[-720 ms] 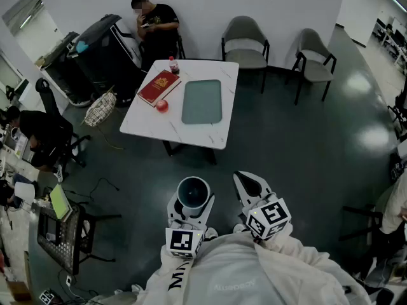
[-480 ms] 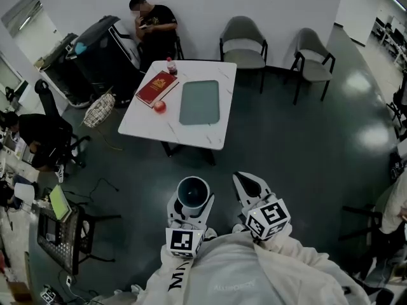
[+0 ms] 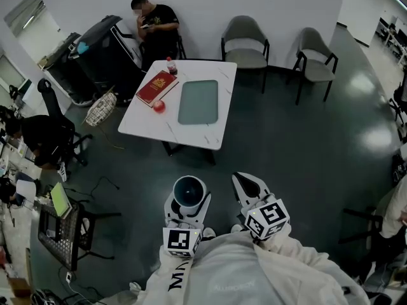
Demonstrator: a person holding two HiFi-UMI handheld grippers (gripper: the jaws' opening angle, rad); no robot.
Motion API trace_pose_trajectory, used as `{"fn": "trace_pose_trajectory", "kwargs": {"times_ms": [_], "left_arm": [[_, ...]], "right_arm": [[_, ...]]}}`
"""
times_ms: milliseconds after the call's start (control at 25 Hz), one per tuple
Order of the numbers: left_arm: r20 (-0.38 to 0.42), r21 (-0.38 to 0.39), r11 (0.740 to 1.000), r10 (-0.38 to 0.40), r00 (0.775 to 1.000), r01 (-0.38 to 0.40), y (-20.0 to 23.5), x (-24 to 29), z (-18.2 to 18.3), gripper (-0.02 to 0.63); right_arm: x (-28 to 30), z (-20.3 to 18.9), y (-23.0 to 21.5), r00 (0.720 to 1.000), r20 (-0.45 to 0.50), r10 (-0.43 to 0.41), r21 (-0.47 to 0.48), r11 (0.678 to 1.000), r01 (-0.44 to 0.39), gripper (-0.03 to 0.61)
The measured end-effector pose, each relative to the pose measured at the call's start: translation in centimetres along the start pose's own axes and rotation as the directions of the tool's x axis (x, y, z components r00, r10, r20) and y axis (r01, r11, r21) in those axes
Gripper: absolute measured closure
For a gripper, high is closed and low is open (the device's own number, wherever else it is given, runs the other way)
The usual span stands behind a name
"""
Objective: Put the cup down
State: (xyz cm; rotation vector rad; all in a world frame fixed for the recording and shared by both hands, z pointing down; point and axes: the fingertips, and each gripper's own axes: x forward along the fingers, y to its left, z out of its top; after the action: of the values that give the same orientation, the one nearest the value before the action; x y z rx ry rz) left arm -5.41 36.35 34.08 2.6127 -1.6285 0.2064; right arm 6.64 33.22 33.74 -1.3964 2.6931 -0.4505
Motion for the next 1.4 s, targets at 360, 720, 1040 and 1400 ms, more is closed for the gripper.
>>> {"fn": "trace_pose_trajectory", "kwargs": {"times_ms": [360, 720, 1040, 1400], "left_arm": [[0.022, 0.01, 0.998, 0.063, 0.998, -0.063, -2.3, 0.9, 0.3, 0.27], [0.014, 0.034, 0.997, 0.074, 0.997, -0.074, -3.1, 2.1, 0.5, 0.27], [0.009, 0.028, 0.997, 0.069, 0.998, -0.07, -2.7, 3.4, -0.2, 0.27], [0.019, 0.019, 0.998, 0.058, 0.998, -0.058, -2.3, 5.6, -0.1, 0.27]], "right_arm": [[-2.3, -0.6, -3.3, 1.0, -0.016, 0.023, 0.016, 1.0, -0.023, 0.574], [-3.0, -0.5, -5.1, 1.0, -0.011, 0.028, 0.032, 0.999, -0.027, 0.574], [-1.7, -0.6, -5.9, 1.0, -0.011, 0.018, 0.019, 1.0, -0.017, 0.574], [-1.1, -1.0, -7.4, 1.0, -0.031, -0.001, 0.015, 1.0, 0.001, 0.573]]}}
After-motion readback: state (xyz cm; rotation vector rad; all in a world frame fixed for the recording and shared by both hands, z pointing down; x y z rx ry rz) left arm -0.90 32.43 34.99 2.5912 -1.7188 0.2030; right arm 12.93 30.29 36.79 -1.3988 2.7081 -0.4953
